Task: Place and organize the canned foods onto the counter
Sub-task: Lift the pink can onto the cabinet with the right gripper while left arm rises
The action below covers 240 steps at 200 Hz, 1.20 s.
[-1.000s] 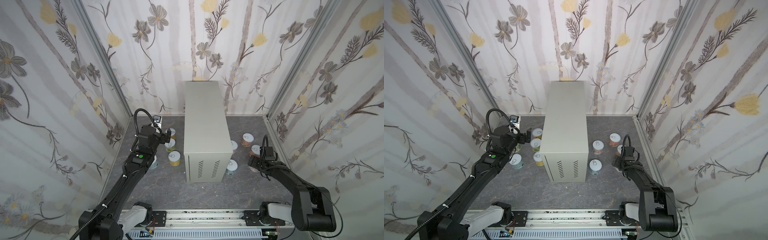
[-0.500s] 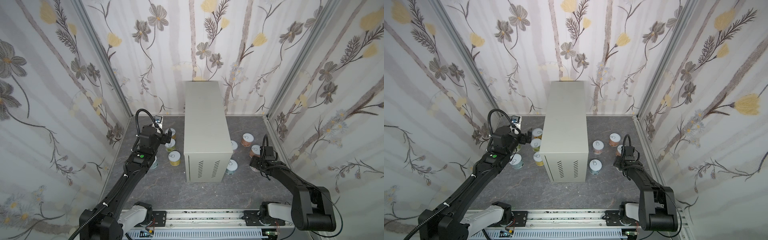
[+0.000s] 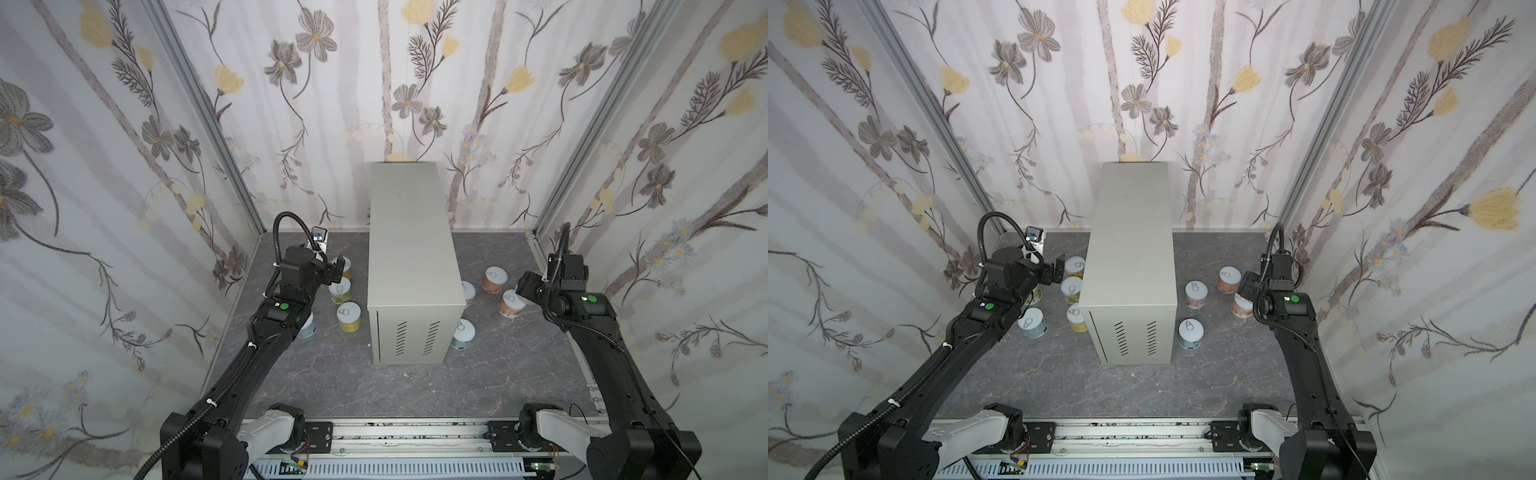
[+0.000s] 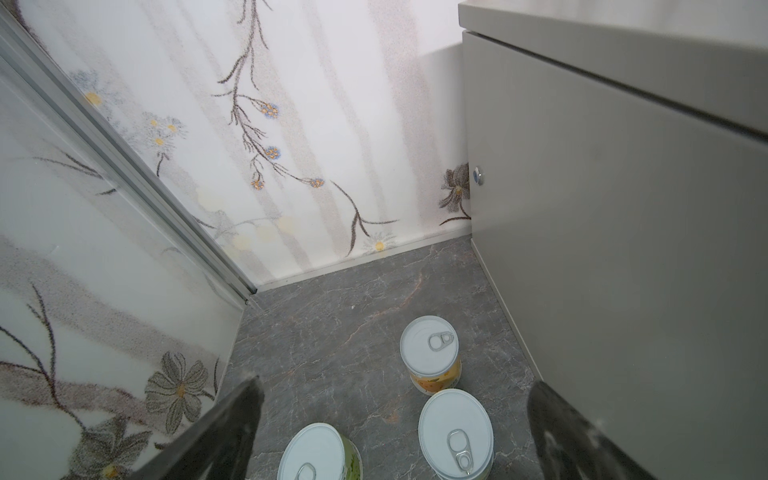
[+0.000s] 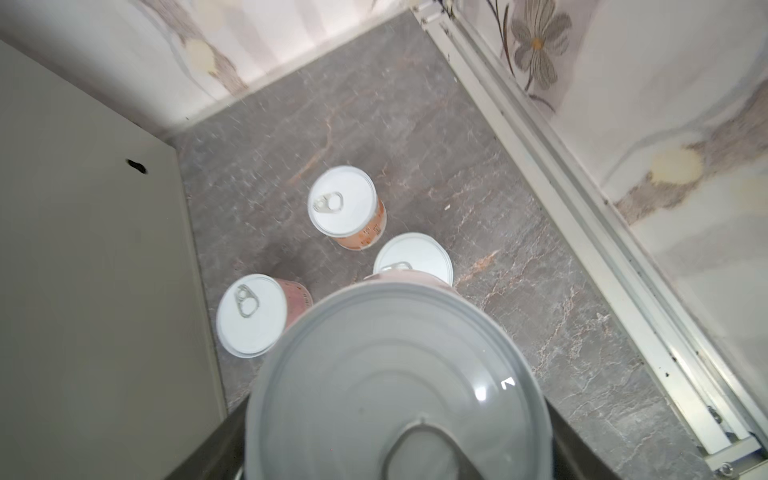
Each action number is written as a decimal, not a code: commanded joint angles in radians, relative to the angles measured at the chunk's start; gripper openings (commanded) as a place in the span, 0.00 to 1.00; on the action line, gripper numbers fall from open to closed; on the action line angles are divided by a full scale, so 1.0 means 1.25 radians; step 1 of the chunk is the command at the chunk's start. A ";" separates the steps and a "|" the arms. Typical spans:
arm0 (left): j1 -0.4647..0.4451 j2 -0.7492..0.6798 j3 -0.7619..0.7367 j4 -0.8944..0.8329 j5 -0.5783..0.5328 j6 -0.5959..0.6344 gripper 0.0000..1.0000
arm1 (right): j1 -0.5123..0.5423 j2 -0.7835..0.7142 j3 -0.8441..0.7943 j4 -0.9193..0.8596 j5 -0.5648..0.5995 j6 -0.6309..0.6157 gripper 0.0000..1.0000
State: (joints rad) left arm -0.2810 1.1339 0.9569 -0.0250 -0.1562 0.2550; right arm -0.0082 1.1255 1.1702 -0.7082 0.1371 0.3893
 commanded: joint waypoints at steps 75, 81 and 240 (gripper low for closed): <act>0.000 -0.100 -0.008 -0.006 0.191 0.026 1.00 | 0.188 0.311 0.671 -0.215 -0.033 -0.213 0.41; 0.001 -0.114 0.001 -0.021 0.242 0.033 1.00 | 0.196 0.325 0.706 -0.210 -0.050 -0.217 0.41; -0.109 -0.005 0.398 -0.087 0.606 -0.032 1.00 | 0.522 0.569 0.979 -0.206 -0.156 -0.344 0.43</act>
State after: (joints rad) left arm -0.3824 1.0988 1.4132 -0.1715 0.5491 0.2310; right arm 0.6189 1.8252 2.3840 -1.0126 -0.0772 -0.0010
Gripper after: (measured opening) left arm 0.998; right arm 0.720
